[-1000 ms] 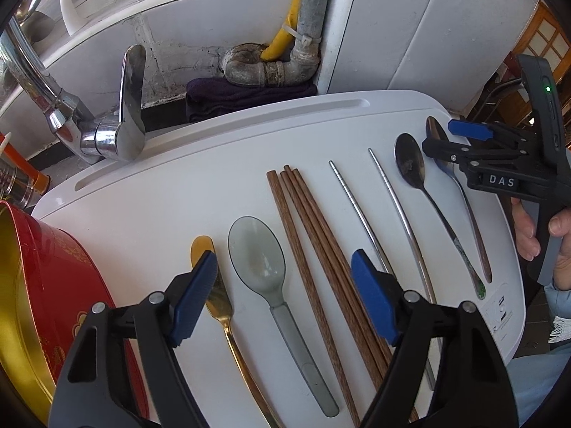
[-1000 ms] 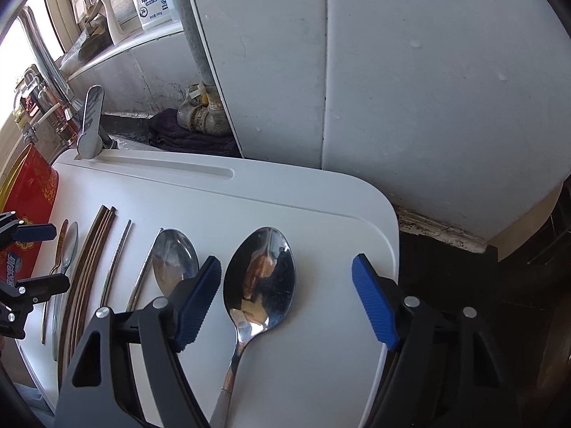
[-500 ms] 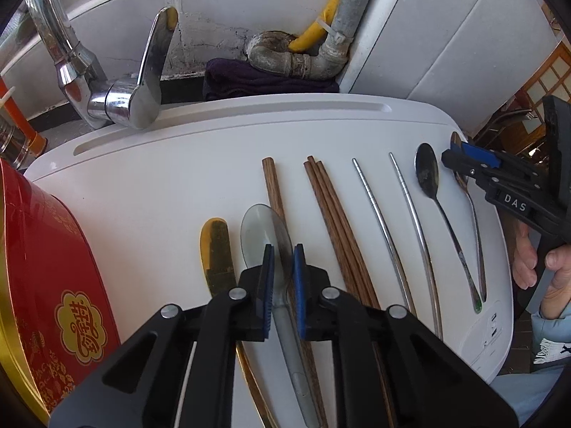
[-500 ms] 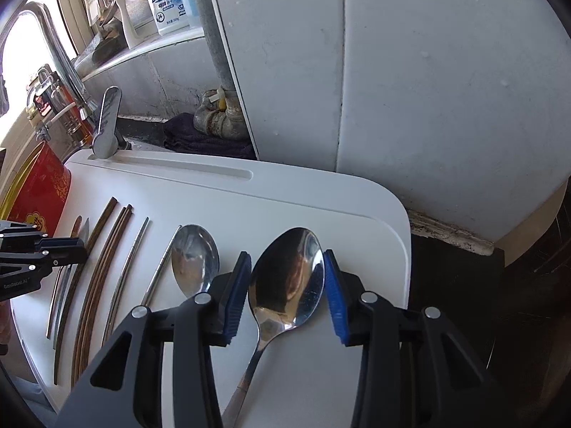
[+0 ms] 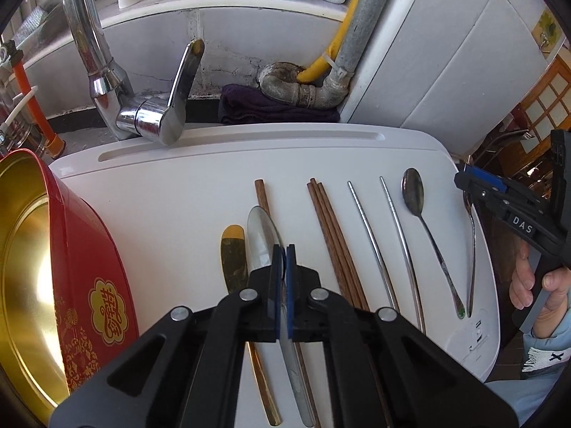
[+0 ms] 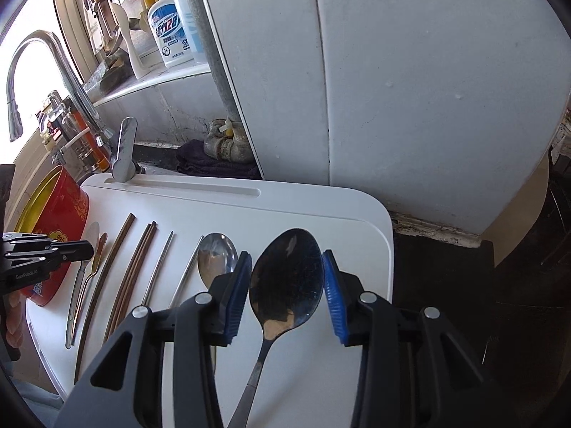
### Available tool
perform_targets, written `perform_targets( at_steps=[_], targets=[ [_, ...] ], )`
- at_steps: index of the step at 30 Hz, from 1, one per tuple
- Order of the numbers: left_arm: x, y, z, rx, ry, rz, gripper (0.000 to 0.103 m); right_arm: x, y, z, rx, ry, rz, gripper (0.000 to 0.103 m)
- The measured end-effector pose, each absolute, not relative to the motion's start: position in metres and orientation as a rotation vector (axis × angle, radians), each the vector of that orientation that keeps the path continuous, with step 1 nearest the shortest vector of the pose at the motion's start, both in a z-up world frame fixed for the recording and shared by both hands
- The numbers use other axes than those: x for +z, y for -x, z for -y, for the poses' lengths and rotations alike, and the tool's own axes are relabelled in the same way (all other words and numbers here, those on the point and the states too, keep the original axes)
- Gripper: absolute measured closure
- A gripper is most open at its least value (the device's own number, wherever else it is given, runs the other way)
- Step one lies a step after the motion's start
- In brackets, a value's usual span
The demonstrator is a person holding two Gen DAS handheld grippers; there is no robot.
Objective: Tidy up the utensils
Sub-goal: 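Lift and carry both spoons over the red tin with both tools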
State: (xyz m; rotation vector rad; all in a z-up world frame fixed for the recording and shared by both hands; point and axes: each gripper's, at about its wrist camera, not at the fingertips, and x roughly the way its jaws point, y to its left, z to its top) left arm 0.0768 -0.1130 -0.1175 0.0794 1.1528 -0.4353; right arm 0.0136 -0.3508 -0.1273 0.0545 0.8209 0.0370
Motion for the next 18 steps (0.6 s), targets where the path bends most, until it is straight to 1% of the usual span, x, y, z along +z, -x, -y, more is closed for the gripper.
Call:
perform_targets(
  at_steps=[12,18],
  targets=[
    [-0.095,-0.054,0.099,-0.461,-0.047,-1.086,0.101,-0.077,0.030,0.336,0.031,-0.016,-0.683,0.062],
    [-0.081,-0.038,0.091,-0.481,-0.036,-1.043,0.101,-0.062,0.056,0.321,0.034,0.006,-0.639,0.062]
  ],
)
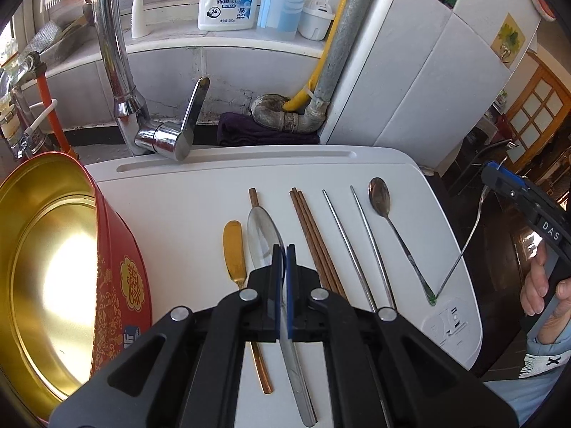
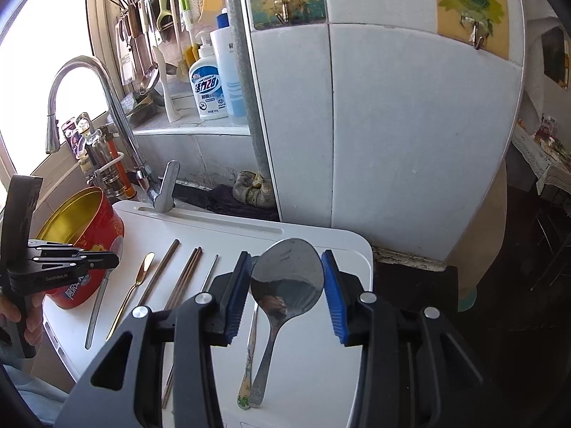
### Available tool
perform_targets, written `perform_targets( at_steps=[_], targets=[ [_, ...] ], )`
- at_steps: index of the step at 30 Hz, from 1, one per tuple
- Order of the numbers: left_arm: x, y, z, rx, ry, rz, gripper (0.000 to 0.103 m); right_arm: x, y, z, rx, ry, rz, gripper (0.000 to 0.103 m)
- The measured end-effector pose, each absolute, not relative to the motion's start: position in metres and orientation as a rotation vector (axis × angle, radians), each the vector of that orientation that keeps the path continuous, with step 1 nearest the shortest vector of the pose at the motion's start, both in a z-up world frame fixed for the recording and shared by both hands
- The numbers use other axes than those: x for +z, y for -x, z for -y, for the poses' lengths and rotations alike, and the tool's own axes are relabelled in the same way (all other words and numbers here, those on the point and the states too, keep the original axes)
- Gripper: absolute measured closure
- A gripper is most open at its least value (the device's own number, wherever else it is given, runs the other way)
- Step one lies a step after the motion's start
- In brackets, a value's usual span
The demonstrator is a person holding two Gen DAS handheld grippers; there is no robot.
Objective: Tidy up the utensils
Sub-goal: 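Lift and carry both spoons over the red tin with both tools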
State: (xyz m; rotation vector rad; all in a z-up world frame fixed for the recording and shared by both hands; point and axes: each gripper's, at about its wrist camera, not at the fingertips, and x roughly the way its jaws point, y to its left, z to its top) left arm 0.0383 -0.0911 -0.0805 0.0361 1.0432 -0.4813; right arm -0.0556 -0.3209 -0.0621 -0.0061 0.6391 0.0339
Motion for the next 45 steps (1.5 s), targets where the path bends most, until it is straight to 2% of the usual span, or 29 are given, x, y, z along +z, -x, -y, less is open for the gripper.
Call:
perform_targets(
  at_steps=[13,29,38,45],
  targets=[
    [-0.062,-0.010,0.076,-0.501,-0.005,-1.000,0.101,-0.043,0.100,0.303,0.022,0.042,-0.565,0.062],
    [-0.029,0.005,0.050,-0.484,0.029,-0.903,0.101,-0.006,0.115,0.270,0.079,0.105,-0.478,0.063],
    [0.010,0.011,-0.011,-0.375,0.032,-0.791,0.101,0.025,0.093,0.197,0.248,0.163,-0.425,0.063],
    [0.020,0.007,-0.079,-0.274,0.039,-0.774,0.101,0.039,0.058,0.123,0.385,0.203,-0.416,0.063]
  ],
)
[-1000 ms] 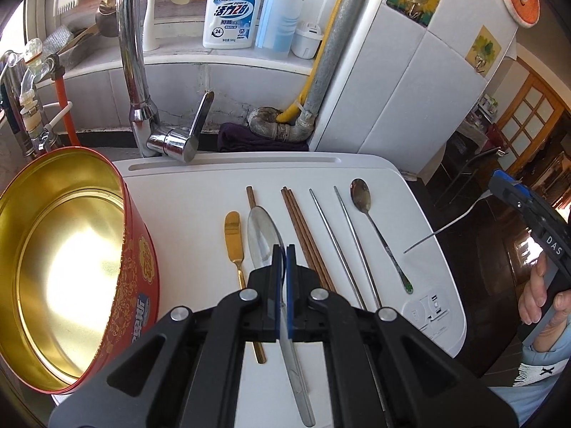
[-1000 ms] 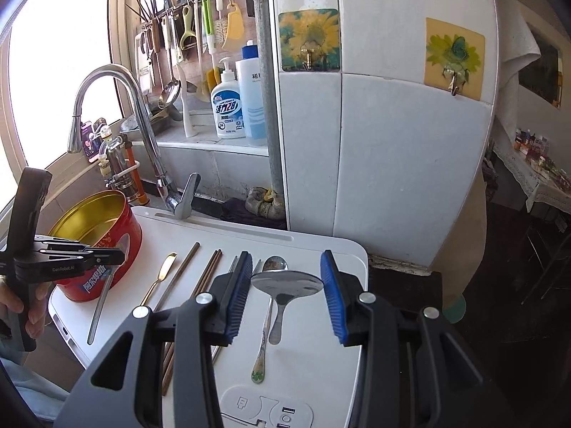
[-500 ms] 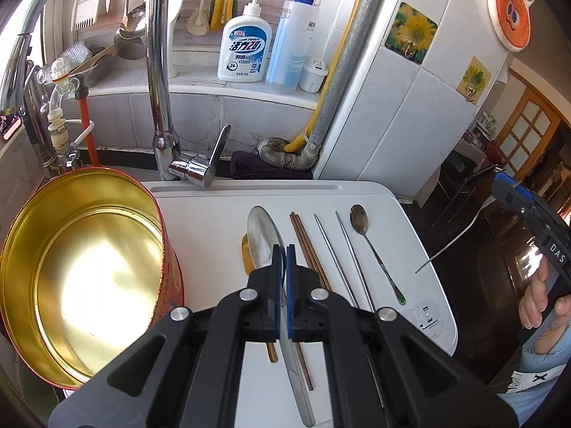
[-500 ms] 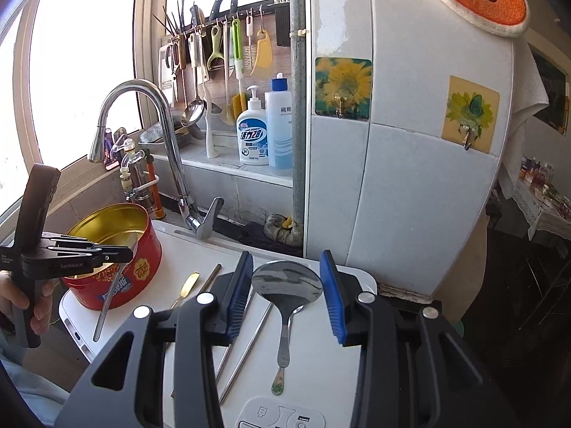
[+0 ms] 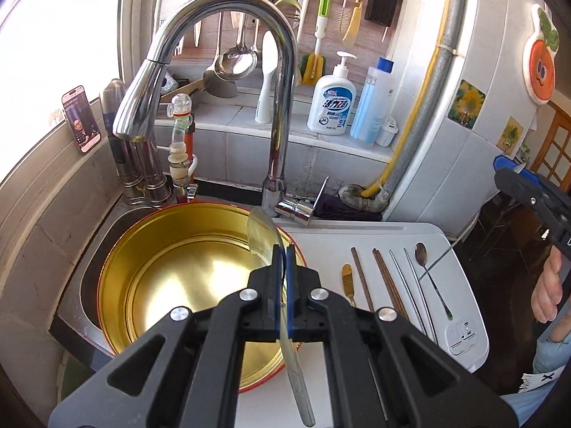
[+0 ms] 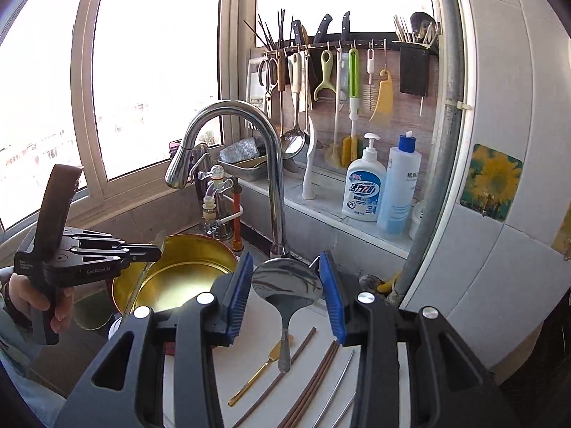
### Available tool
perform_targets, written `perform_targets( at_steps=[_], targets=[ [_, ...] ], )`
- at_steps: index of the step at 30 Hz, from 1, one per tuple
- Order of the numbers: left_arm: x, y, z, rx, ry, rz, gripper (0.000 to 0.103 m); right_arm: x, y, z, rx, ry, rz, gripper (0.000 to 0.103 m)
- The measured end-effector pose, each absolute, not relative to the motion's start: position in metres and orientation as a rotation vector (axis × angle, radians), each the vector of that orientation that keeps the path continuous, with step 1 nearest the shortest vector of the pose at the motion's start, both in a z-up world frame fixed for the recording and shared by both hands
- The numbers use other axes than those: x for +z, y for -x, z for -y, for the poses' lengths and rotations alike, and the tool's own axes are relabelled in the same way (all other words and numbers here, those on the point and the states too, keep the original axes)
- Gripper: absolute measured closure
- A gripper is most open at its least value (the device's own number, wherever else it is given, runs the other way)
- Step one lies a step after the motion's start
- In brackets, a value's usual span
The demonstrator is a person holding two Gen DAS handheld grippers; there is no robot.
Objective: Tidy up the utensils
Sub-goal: 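Lift and carry both spoons over the red tin with both tools, then open both tools to drop the spoons into the tin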
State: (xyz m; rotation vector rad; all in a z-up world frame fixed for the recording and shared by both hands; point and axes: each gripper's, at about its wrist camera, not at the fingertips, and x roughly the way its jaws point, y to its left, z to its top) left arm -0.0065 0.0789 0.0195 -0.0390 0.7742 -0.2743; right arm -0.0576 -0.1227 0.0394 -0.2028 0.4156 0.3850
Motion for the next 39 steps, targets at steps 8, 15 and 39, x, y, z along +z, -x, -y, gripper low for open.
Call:
perform_targets(
  at_steps=[8,15,39],
  targets=[
    [0.016,-0.025,-0.147,-0.217,0.067,-0.777,0.101,0.038,0.015,0.031,0.507,0.231,-0.466,0.063],
    [0.003,-0.052,-0.182,-0.245,0.070,-0.778,0.101,0.018,-0.007,-0.030,0.552,0.225,-0.559,0.063],
    [-0.108,-0.134,-0.192,-0.430,0.027,-1.210,0.101,-0.134,-0.139,-0.082,0.444,0.083,-1.206,0.063]
  ],
)
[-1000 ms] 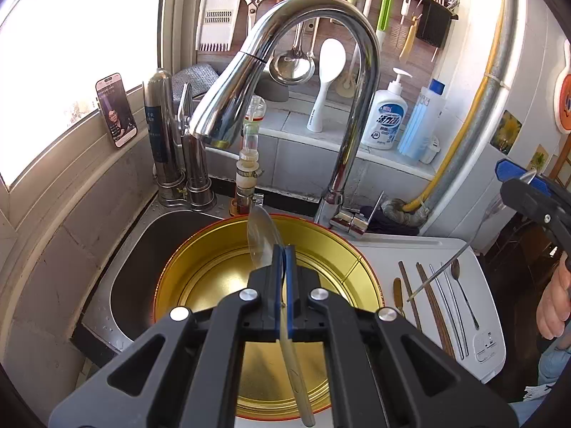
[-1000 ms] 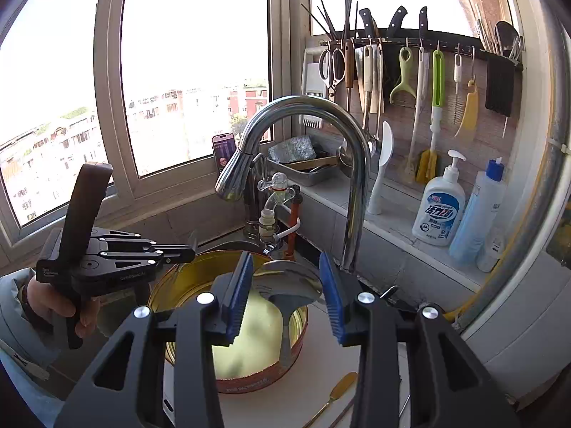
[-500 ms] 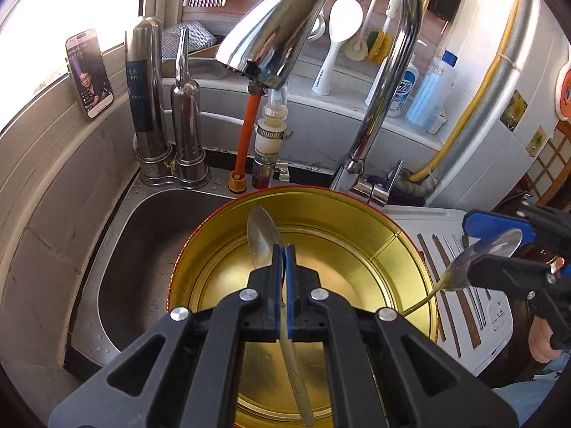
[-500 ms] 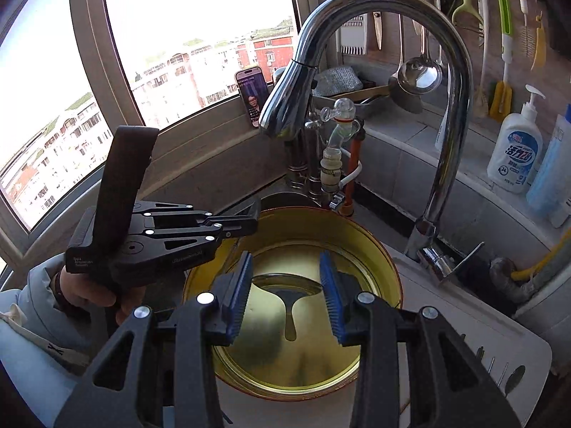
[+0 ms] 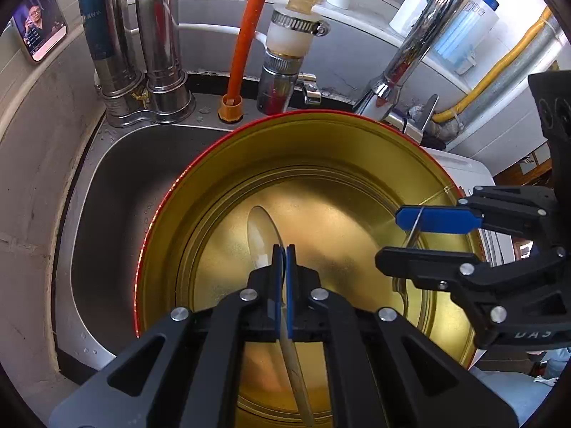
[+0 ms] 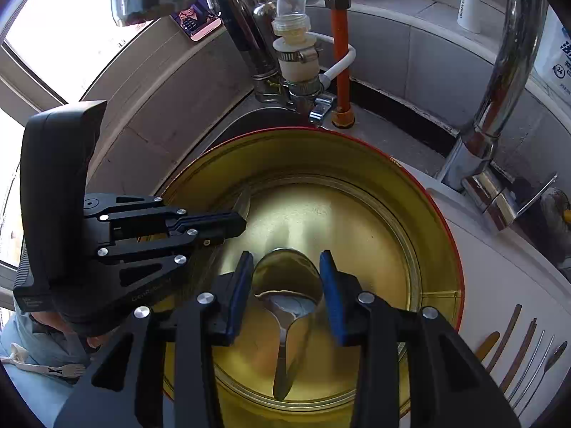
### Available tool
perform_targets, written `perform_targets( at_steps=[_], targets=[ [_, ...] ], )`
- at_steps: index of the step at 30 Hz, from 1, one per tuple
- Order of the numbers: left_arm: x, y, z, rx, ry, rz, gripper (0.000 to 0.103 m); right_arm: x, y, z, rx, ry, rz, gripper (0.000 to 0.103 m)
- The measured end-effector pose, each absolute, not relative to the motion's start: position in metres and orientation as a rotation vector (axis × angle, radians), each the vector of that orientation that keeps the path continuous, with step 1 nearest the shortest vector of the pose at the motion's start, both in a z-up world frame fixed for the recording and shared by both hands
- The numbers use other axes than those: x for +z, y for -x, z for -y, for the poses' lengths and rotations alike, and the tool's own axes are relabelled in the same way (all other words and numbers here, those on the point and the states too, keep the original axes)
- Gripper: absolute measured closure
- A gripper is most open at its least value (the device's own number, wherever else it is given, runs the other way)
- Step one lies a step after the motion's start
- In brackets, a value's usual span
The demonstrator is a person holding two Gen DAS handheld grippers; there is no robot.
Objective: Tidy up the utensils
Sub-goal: 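Open both tools to drop the spoons into the tin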
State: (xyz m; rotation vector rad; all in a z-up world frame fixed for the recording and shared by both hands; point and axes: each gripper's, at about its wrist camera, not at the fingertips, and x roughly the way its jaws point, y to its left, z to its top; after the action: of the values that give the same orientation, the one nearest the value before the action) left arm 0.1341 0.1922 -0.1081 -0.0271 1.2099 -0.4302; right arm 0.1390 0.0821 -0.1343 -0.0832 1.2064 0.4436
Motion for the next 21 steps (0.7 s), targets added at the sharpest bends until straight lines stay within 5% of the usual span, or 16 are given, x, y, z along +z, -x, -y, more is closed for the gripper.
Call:
perform_targets(
  at_steps=[4,5,6,7,8,9,10,21],
  targets=[
    [-0.108,-0.132,-0.191,-0.449,0.018,-1.208,0.101,-0.141,-0.143,-0.073,0.439,0.044,-1.233,0.063],
    [-0.106,-0.130,-0.191,-0.460,0.016,-1.197,0.099,-0.142,-0.142,-0.071,0.443,0.039,-1.252,0.057],
    [-0.103,-0.127,-0.192,-0.471,0.014,-1.190,0.097,-0.141,-0.143,-0.068,0.436,0.035,-1.271,0.039],
    [-0.101,-0.125,-0.191,-0.477,0.009,-1.195,0.079,-0.139,-0.139,-0.065,0.423,0.037,-1.262,0.029],
    [-0.099,-0.123,-0.192,-0.475,0.006,-1.207,0.040,-0.134,-0.139,-0.060,0.410,0.042,-1.232,0.018],
    [-0.096,-0.120,-0.195,-0.470,0.016,-1.203,0.026,-0.128,-0.134,-0.056,0.404,0.052,-1.200,0.012],
    [-0.090,-0.116,-0.199,-0.473,0.039,-1.177,0.022,-0.122,-0.128,-0.053,0.401,0.063,-1.179,0.012],
    [-0.079,-0.100,-0.211,-0.479,0.049,-1.149,0.022,-0.113,-0.106,-0.031,0.354,-0.041,-1.164,0.010]
  ],
)
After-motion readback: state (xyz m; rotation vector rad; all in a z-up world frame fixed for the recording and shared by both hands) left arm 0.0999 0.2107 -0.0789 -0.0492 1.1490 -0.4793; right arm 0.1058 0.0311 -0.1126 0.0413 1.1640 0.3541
